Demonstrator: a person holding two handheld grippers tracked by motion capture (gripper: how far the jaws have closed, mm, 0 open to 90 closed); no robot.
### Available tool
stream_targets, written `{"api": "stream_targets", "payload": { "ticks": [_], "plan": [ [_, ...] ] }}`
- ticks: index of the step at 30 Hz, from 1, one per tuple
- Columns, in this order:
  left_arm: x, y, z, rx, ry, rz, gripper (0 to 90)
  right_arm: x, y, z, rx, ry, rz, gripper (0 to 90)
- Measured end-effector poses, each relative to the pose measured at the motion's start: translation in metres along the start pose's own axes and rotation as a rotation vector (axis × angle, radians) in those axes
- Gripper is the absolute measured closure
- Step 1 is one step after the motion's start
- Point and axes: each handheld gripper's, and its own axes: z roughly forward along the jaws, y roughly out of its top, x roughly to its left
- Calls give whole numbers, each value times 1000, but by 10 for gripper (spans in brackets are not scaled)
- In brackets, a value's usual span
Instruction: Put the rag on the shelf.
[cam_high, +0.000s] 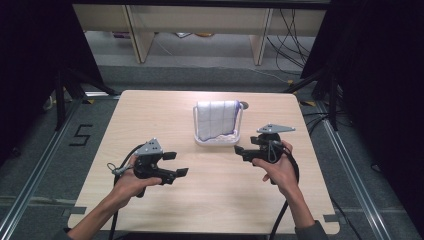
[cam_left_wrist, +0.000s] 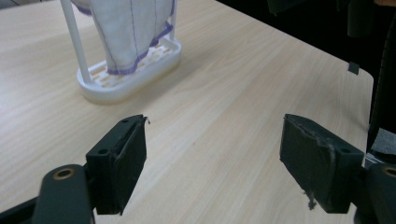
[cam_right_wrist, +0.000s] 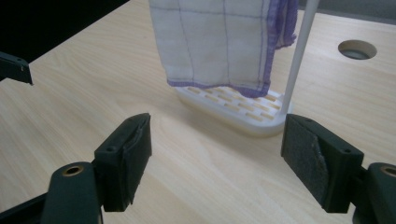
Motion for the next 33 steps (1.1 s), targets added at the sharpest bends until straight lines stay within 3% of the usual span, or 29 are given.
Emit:
{"api": "stream_targets", "payload": {
  "ticks": [2, 3, 4, 6, 8, 9, 12, 13, 15, 17, 21, 24, 25, 26, 27, 31, 33],
  "plan": [
    [-1, -6, 1, -2, -4, 0, 225, 6, -3, 1, 12, 7, 0, 255],
    [-2, -10, 2, 2, -11, -4, 225, 10, -6, 3, 7, -2, -36, 255],
    [-2, -13, 2, 3, -12, 2, 224, 14, -8, 4, 2, 10, -25, 256],
    [-3, -15, 3, 4, -4, 0, 224, 17, -12, 7, -1, 16, -60, 256],
    [-4, -19, 3, 17, -7, 9, 224, 22, -14, 7, 3, 26, -35, 256],
    [-5, -24, 3, 14, 3, 11, 223, 25, -19, 8, 6, 21, -78, 255],
    [-5, -31, 3, 25, 5, 6, 222, 34, -27, 12, 14, 46, -76, 255],
    [-5, -34, 3, 16, 3, -3, 222, 35, -29, 13, 17, 33, -92, 256],
    [-5, -38, 2, 25, 8, 2, 221, 40, -35, 13, 31, 49, -73, 255],
    [-5, -43, 2, 14, 8, 4, 221, 40, -40, 14, 34, 56, -95, 255],
    [-6, -49, -3, 20, 8, -3, 217, 44, -53, 14, 51, 74, -94, 255],
    [-8, -53, -4, 18, 10, 1, 216, 47, -58, 13, 48, 72, -73, 255],
    [-8, -54, -4, 21, 10, 11, 216, 46, -60, 12, 58, 55, -96, 251],
    [-9, -56, -4, 16, 12, 9, 216, 46, -62, 12, 59, 68, -94, 246],
    [-11, -59, -5, 24, 17, 15, 215, 49, -67, 10, 79, 64, -58, 237],
    [-17, -66, -5, 40, 17, 27, 215, 51, -76, 8, 78, 59, -95, 227],
    [-19, -70, -5, 42, 12, 33, 215, 54, -82, 6, 106, 62, -98, 215]
  ]
}}
